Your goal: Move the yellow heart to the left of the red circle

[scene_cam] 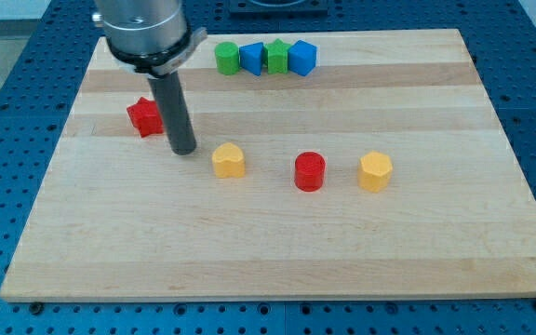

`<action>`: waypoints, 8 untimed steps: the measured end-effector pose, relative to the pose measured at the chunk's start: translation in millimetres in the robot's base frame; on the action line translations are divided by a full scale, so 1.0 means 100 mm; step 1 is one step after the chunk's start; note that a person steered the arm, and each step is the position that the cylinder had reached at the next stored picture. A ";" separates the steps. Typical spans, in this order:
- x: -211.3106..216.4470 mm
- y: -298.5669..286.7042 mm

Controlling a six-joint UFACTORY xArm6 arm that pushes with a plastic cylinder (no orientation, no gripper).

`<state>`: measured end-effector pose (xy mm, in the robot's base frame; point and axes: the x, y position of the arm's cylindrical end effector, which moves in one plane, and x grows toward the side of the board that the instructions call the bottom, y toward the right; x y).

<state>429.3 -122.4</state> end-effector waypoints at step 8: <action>0.11 0.54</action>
<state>440.7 -68.3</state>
